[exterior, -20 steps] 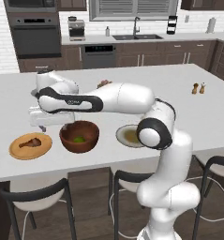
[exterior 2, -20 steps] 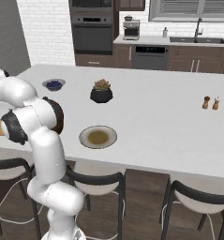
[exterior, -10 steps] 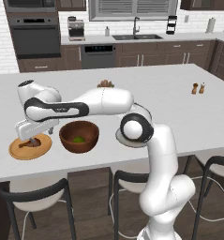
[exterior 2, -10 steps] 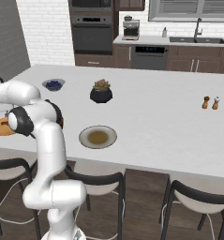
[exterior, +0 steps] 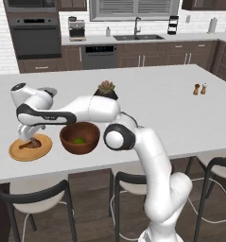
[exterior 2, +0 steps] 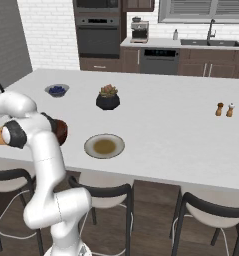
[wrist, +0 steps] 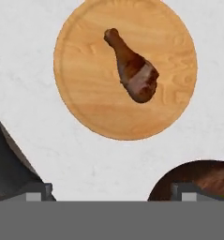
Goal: Pick the chicken drumstick and lime from their plates and place them in the bowl. Then put the bowl in the fridge.
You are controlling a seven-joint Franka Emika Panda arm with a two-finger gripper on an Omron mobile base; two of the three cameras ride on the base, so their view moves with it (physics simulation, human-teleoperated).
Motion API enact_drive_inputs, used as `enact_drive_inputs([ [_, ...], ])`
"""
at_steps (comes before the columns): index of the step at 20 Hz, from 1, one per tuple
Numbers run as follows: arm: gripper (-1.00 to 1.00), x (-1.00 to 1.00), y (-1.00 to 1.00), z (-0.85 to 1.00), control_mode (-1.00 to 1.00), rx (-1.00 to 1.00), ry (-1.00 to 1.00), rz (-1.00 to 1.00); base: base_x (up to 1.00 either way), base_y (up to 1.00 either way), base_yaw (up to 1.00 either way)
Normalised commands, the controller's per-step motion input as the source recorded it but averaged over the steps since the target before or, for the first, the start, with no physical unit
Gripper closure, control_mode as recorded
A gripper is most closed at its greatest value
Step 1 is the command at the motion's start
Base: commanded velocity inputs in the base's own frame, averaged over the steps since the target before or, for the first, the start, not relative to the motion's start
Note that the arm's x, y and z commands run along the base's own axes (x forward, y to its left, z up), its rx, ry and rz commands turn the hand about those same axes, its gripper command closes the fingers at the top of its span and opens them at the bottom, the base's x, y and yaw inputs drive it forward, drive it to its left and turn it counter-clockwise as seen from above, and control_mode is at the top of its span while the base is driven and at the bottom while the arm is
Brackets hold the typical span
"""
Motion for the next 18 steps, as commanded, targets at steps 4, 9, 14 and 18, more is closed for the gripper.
enact_drive_inputs([
  [4, -1.0, 0.33, 0.0, -0.17, -1.0, 0.04, 0.04, 0.4, 0.0, 0.0, 0.0],
  [9, -1.0, 0.17, 0.01, -0.35, -1.0, 0.01, 0.13, 0.23, 0.0, 0.0, 0.0],
  [14, -1.0, 0.35, 0.03, -0.54, -1.0, 0.0, 0.19, 0.12, 0.0, 0.0, 0.0],
  [18, -1.0, 0.25, 0.13, -0.24, -1.0, 0.0, 0.12, 0.06, 0.0, 0.0, 0.0],
])
